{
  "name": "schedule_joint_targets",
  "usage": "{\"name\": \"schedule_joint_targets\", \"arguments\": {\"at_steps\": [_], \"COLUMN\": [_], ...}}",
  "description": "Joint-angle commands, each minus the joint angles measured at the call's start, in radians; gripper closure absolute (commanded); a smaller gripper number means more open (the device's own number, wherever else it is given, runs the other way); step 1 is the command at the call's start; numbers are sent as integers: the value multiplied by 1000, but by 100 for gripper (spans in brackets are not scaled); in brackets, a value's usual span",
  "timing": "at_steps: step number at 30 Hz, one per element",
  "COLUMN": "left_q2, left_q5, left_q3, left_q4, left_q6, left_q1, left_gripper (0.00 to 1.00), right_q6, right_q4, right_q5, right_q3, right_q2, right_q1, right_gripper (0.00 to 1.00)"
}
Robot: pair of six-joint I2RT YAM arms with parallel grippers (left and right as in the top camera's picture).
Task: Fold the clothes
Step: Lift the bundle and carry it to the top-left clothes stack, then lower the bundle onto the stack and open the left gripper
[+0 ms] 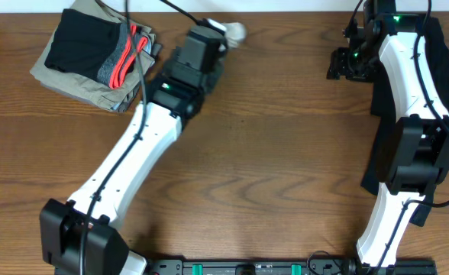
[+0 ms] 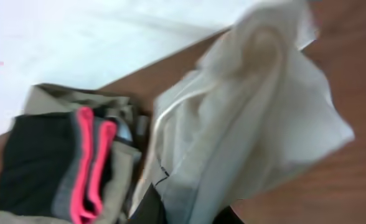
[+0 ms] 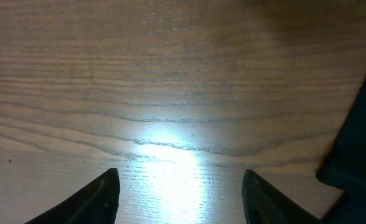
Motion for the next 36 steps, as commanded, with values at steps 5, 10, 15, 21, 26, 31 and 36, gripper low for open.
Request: {"name": "schedule_joint_targets", "arguments": {"at_steps": [5,10,15,21,26,31,36], "left_q2": [-40,-39,-28,21,103,185,271], "left_q5": [-129,-210,-194,-121,-66,-49,-58], "left_q3": [13,13,13,13,13,13,13], "left_q4": [184,371,524,597,669,711,706], "left_q6": [221,462,616,665,699,698,698], "left_q1": [134,214,318,448,542,574,574], "left_gripper": [94,94,94,94,94,94,94], "right_q6": [-12,-12,-11,-11,-11,-6,4], "right_q4": [-3,0,3,2,-2,-2,-2], "right_q5": [10,10,10,9,9,10,10], "right_q3": [-3,-3,-3,-3,-10,-28,-33], "right_q2": [-13,-13,-13,-13,-13,-13,-13], "right_q1": [14,14,16,16,16,18,27], "right_gripper": [39,39,39,39,39,39,39]}}
